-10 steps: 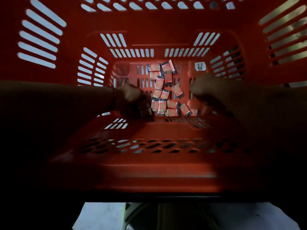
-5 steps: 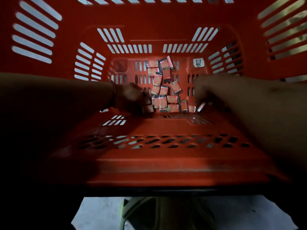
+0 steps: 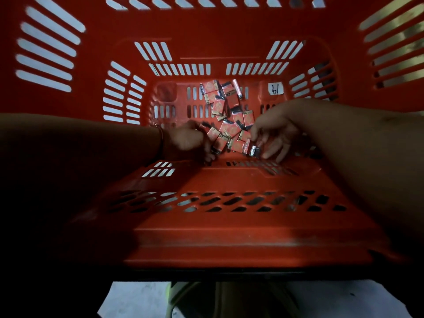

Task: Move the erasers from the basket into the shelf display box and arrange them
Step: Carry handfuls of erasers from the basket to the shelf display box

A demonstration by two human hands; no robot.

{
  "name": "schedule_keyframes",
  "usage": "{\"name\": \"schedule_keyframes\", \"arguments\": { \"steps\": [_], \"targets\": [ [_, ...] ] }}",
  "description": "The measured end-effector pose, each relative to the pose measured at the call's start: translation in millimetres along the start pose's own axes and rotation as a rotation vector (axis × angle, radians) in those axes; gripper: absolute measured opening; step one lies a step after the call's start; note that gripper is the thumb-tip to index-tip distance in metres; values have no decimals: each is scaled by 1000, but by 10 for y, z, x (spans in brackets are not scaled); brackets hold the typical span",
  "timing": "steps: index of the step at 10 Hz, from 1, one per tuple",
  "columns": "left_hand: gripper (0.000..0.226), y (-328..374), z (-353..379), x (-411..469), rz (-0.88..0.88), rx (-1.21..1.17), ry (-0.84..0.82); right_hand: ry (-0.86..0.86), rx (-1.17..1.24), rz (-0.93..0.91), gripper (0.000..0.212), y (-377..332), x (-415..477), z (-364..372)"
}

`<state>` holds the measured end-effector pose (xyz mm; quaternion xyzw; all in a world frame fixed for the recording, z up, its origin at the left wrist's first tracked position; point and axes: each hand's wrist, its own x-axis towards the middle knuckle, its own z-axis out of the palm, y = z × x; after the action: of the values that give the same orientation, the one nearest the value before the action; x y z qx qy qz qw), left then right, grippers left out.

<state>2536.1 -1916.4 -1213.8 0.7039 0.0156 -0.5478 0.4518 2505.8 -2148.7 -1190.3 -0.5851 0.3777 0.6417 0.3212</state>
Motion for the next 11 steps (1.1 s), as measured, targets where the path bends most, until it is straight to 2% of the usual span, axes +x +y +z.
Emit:
{"name": "schedule_keyframes", "arguments": {
  "steps": [1, 2, 3, 5, 6, 7, 8, 9, 10, 11],
  "targets": [
    [46, -102, -51, 192, -70, 50, 74, -51, -3, 33, 43, -64, -24, -1],
    [68, -41, -79, 232, -90, 102, 100, -26, 17, 26, 47, -141, -49, 46],
    [89, -218, -188, 455, -90, 53, 104, 35, 30, 9, 36, -180, -61, 76],
    [70, 71, -28, 126, -68, -245, 168, 15, 457, -66, 32, -163, 11, -12],
    [69, 80, 21, 96, -17, -229, 244, 22, 583, -218, 35, -218, -30, -81],
    [45, 181, 132, -82, 187, 304, 442, 287, 272, -249, 33, -175, -61, -118],
    [59, 230, 152, -166, 537, 1079, 287, 698, -111, -466, 28, -53, -56, -182],
    [90, 264, 246, 6, 716, 1673, 137, 1006, -667, -847, 45, 46, -61, -203],
    [107, 223, 322, 278, 572, 1820, 68, 894, -1054, -921, 101, 119, 13, -166],
    [105, 88, 304, 398, 591, 1811, 88, 844, -1194, -841, 130, 191, 162, -115]
  ]
}}
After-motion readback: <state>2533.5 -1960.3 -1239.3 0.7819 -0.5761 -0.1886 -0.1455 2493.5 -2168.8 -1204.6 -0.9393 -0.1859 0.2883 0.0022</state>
